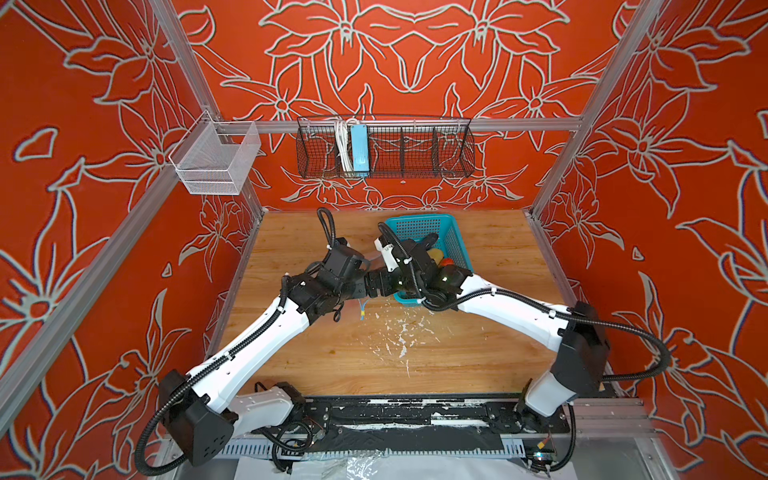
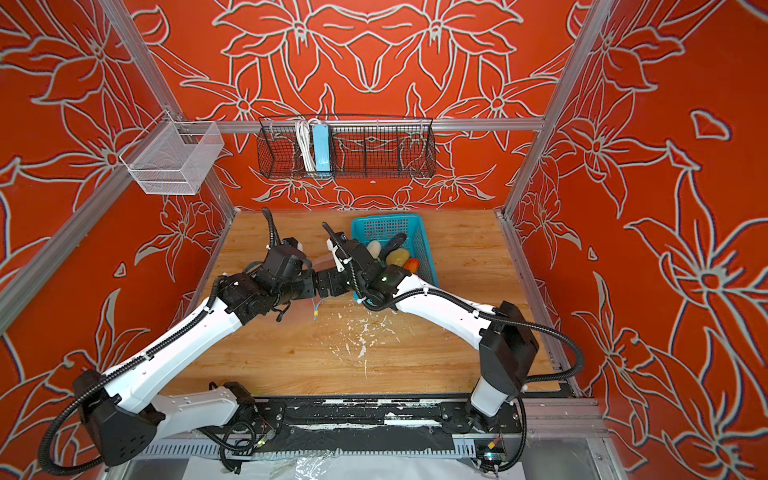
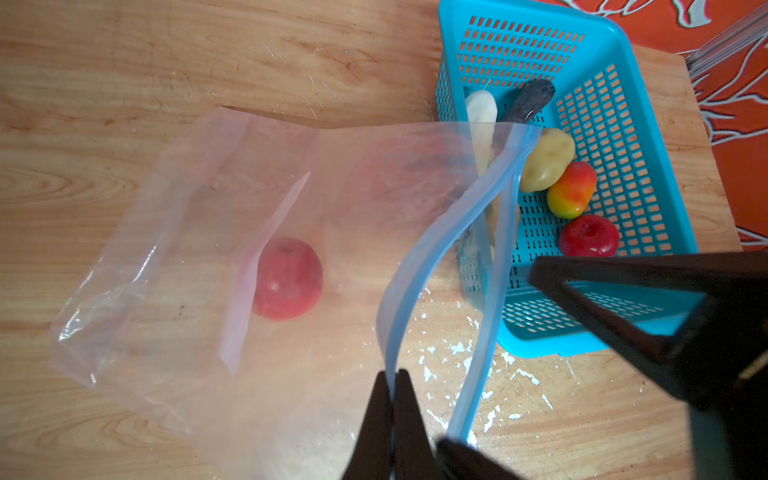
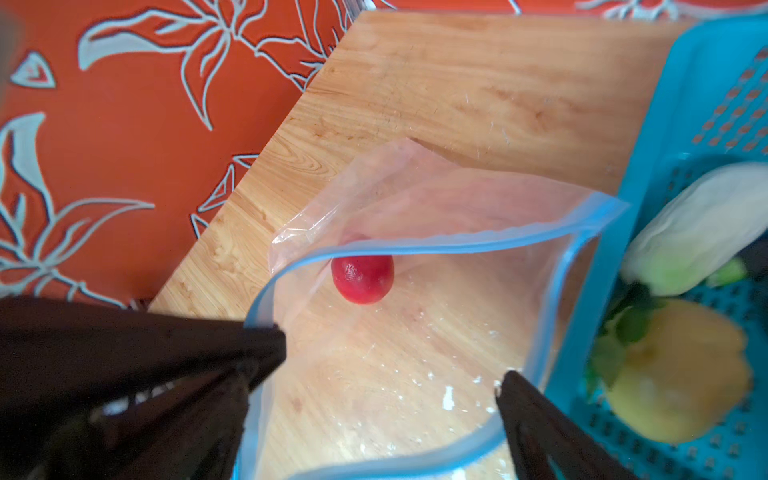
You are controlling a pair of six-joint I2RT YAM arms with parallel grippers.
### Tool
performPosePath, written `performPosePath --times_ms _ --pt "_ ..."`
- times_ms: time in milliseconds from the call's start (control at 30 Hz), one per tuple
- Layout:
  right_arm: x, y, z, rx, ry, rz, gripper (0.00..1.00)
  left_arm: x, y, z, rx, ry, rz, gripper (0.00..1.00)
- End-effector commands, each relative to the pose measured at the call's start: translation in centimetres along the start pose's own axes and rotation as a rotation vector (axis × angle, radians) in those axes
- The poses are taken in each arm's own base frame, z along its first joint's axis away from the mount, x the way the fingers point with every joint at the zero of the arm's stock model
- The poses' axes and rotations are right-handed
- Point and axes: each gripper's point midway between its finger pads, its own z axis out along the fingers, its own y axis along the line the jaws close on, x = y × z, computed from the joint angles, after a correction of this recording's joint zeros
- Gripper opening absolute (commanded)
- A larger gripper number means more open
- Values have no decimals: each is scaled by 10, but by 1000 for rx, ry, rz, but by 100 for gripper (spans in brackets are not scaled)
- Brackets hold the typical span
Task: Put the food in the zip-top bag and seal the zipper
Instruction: 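Open the right gripper to drop the red apple into the bag, then move the right gripper back over the teal basket while the left holds the zipper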
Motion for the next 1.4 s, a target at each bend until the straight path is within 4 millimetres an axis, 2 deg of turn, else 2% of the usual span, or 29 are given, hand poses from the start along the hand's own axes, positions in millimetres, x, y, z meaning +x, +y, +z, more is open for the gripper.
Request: performPosePath --times_ms 0,233,367,500,633,800,900,1167,1367 --pt "-9 7 -27 -12 -47 -32 98 -11 -4 -6 24 -37 -20 0" --pt "0 -20 -52 83 -47 -19 98 -26 -5 -13 36 -75 -1 0" --pt "4 -45 -65 183 -32 14 98 -40 -8 -19 30 -102 58 0" --pt "10 -70 -71 281 21 68 98 -49 -18 -21 68 -110 111 0" --pt "12 -84 -75 335 54 116 98 -53 -23 -19 76 -101 169 0" --pt "21 -101 -73 397 86 186 98 -63 -17 -14 45 -126 217 0" --pt "30 -113 -69 429 128 224 98 -71 -10 -11 58 -118 170 0" --pt "50 -148 -62 534 196 282 97 -74 1 -13 60 -164 150 0" --pt "58 -165 -47 576 230 311 96 -80 -7 -19 104 -164 138 0"
